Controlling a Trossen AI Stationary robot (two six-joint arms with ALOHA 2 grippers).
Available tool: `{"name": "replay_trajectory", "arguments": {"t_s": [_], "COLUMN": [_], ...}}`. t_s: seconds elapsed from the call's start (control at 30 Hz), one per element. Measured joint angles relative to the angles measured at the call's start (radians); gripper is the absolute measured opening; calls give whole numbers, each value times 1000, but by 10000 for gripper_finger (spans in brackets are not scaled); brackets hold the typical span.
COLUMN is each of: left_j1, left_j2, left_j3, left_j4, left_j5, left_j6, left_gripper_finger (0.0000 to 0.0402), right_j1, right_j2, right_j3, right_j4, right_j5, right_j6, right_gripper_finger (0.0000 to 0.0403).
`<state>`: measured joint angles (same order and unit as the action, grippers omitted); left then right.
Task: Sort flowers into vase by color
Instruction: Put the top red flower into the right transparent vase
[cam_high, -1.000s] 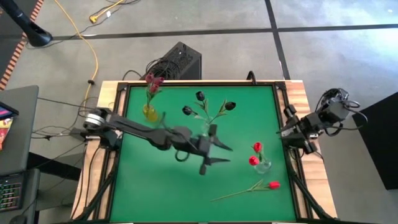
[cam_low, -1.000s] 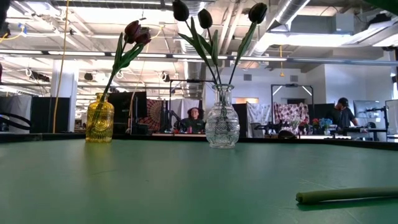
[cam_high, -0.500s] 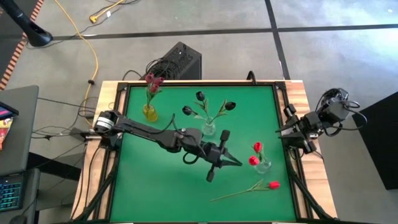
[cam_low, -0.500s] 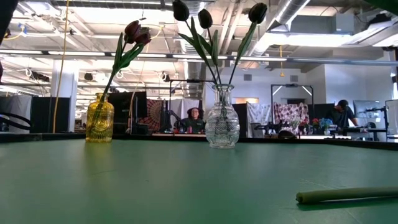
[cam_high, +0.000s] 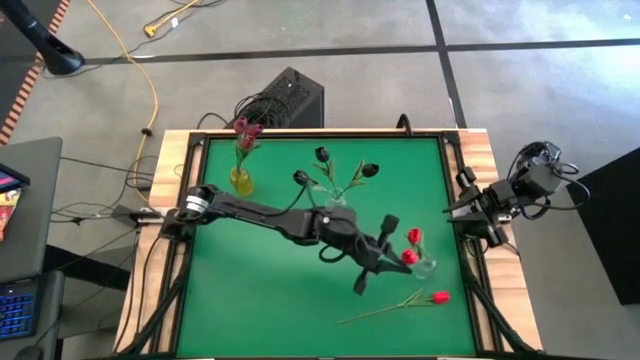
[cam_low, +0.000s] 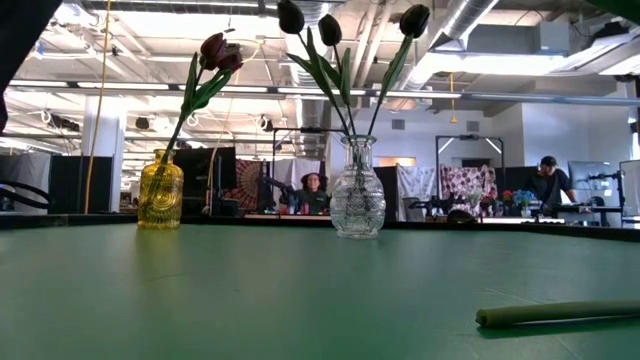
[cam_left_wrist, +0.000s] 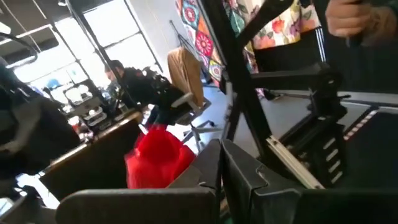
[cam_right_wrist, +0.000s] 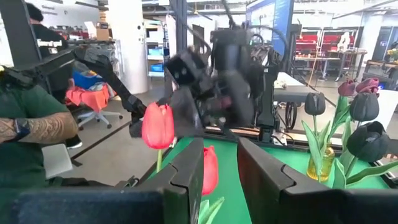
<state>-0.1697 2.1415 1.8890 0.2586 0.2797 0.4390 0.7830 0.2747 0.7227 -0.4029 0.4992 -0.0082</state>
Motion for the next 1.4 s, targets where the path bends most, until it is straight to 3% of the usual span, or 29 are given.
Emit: {"name": "replay_trajectory", "arguments": {"t_s": [0.2, 0.53, 0.63, 0.87, 0.97, 1.4], "left_j1": [48, 77, 78, 82, 82, 82], "left_j2": [5, -4, -17, -21, -31, 13], "left_j3": [40, 40, 69, 142, 182, 200], "left_j4": [-38, -136, -204, -407, -474, -445], "left_j5": [12, 312, 334, 285, 216, 70], "left_j6": [-2, -83, -107, -75, -61, -16], "left_gripper_finger": [0, 0, 0, 0, 0, 0], "right_j1": [0, 0, 0, 0, 0, 0], "right_j2": [0, 0, 2, 62, 114, 311], "right_j3": [0, 2, 22, 89, 113, 200], "right_j4": [0, -1, -3, -25, -35, -36], "right_j5": [0, 47, 53, 76, 77, 78], "right_j6": [0, 6, 8, 6, -1, -41], "right_gripper_finger": [122, 122, 122, 122, 122, 122]}}
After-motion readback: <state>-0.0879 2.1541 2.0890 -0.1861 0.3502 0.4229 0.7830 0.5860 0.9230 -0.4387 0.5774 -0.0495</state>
